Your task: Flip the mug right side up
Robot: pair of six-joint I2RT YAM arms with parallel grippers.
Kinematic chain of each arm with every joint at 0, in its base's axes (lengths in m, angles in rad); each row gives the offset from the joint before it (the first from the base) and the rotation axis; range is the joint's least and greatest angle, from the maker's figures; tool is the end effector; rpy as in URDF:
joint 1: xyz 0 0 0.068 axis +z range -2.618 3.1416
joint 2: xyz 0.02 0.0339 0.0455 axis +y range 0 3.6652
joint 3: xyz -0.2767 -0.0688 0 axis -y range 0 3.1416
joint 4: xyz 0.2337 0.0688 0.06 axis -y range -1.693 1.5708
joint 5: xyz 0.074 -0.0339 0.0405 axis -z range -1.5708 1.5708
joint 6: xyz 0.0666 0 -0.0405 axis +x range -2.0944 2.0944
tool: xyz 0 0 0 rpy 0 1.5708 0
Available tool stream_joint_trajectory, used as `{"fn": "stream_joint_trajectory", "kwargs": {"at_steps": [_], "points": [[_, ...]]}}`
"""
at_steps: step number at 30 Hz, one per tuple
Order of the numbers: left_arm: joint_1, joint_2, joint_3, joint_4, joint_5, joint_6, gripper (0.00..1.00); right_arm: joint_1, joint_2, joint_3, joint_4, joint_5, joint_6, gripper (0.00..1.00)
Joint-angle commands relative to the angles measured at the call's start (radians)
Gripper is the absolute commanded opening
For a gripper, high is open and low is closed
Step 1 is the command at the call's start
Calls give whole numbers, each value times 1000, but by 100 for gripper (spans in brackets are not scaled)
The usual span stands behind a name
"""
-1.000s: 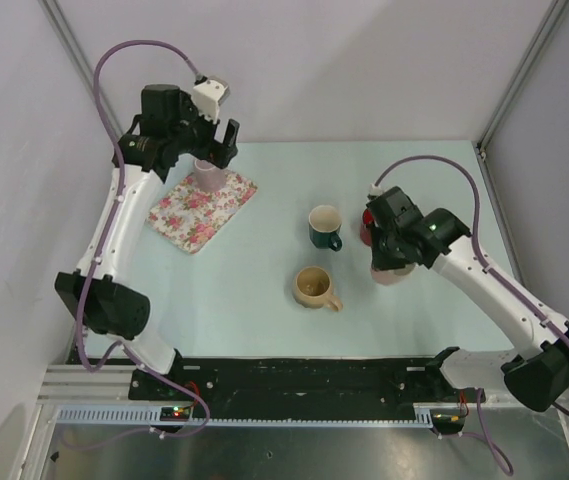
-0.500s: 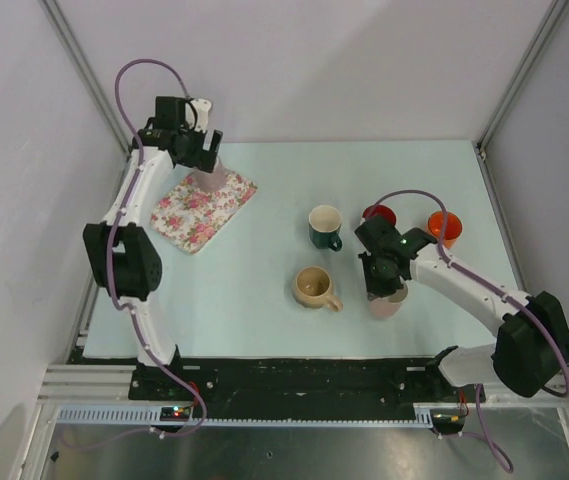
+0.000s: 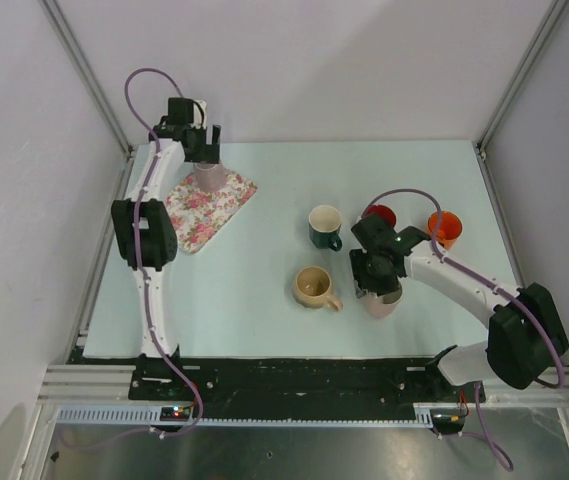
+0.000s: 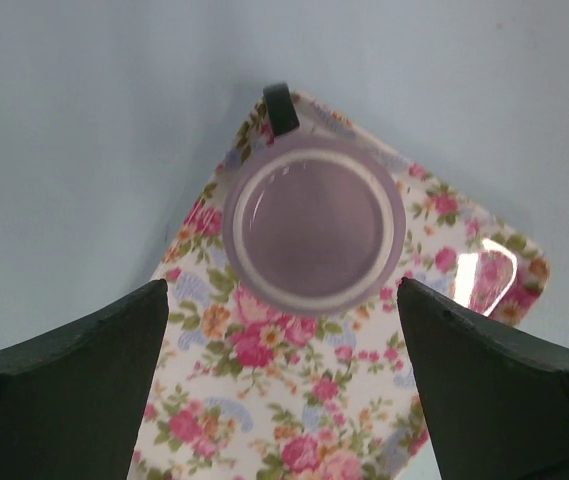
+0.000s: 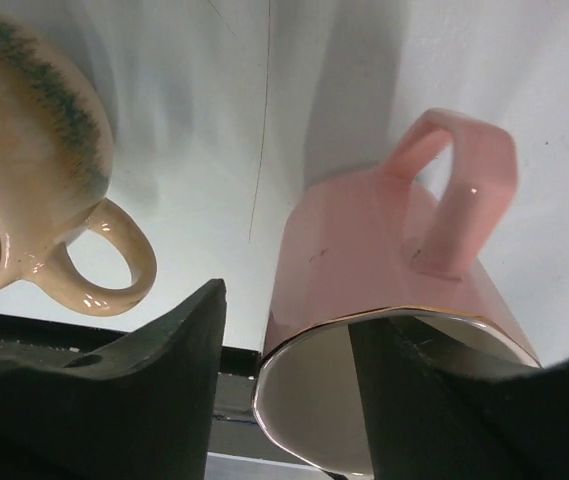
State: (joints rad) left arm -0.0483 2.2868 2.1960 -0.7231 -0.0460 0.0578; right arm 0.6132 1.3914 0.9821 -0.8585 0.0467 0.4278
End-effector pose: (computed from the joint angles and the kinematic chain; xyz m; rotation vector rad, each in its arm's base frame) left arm 0.5358 -0.0228 0.2587 0.1046 2.3821 0.0594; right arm 0.2069 0.1418 0.2137 -0.2538 2.8401 0.1587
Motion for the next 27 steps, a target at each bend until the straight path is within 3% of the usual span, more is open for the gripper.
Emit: {"fn": "stream_joint_trajectory", "kwargs": {"at_steps": [1,7,11,18,25,27], "points": [[-7,60,131,19,7,-84,100,11,-44,56,-10,20,0,61],[-9,155,213,43,9,-79,100,54,-59,133,-68,70,-10,73],[-8,199,271,52,134,-48,100,68,-44,168,-107,93,-13,74],[-6,193,246,47,189,28,98,74,-26,228,-149,122,-25,75],[9,126,70,4,256,58,64,70,-55,237,-151,123,-35,75],[10,100,35,1,258,76,60,67,-66,236,-150,123,-37,75]]}}
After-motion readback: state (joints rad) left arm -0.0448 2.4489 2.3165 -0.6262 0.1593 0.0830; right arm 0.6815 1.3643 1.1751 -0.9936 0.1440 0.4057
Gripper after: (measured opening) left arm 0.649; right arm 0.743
